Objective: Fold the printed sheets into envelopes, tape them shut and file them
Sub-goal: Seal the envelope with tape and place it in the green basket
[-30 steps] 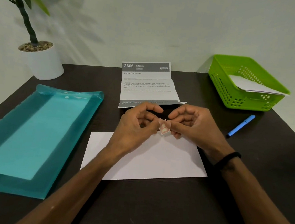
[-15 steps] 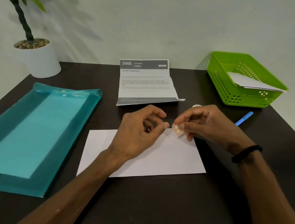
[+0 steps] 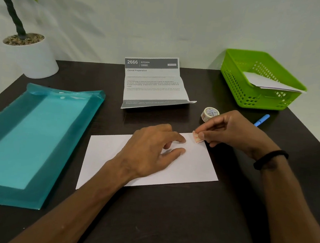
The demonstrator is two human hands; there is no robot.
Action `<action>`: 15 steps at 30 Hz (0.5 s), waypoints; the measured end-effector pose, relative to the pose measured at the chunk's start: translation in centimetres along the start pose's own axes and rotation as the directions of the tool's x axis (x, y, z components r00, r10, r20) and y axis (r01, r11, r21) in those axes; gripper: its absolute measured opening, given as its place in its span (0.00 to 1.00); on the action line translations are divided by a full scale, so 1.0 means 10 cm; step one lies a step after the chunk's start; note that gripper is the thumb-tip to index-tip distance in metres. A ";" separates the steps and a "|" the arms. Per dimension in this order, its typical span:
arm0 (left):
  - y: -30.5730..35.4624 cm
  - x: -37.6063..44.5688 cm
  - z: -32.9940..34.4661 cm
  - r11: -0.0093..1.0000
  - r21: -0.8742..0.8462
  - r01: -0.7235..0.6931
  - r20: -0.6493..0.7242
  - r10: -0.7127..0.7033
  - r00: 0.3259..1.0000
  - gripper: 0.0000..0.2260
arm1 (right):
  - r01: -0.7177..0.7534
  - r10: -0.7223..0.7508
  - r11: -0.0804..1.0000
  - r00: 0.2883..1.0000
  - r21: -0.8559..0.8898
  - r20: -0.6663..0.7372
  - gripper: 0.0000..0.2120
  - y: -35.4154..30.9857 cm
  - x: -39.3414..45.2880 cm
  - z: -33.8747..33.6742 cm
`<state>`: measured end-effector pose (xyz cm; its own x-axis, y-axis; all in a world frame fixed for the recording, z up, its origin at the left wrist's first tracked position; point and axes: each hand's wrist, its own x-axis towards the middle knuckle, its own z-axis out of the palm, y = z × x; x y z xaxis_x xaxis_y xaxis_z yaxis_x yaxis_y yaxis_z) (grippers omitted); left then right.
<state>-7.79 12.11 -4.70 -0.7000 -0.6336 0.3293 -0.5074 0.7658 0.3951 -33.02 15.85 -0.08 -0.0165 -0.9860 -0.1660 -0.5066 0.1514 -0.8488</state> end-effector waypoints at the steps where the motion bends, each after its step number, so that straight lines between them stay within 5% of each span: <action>1: 0.01 0.00 -0.01 1.000 0.013 0.002 0.010 -0.002 1.000 0.16 | -0.001 0.001 1.000 1.000 -0.024 -0.005 0.06 0.00 0.01 0.01; 15: 0.15 0.01 -0.03 0.984 0.177 -0.011 0.075 -0.002 0.997 0.21 | -0.138 0.125 0.983 0.987 -0.121 -0.104 0.03 -0.16 -0.01 0.14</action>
<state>-8.46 13.20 -3.79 -0.7344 -0.6256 0.2633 -0.5806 0.7799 0.2336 -30.96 15.84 0.59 -0.1695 -0.9612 -0.2178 -0.5999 0.2760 -0.7510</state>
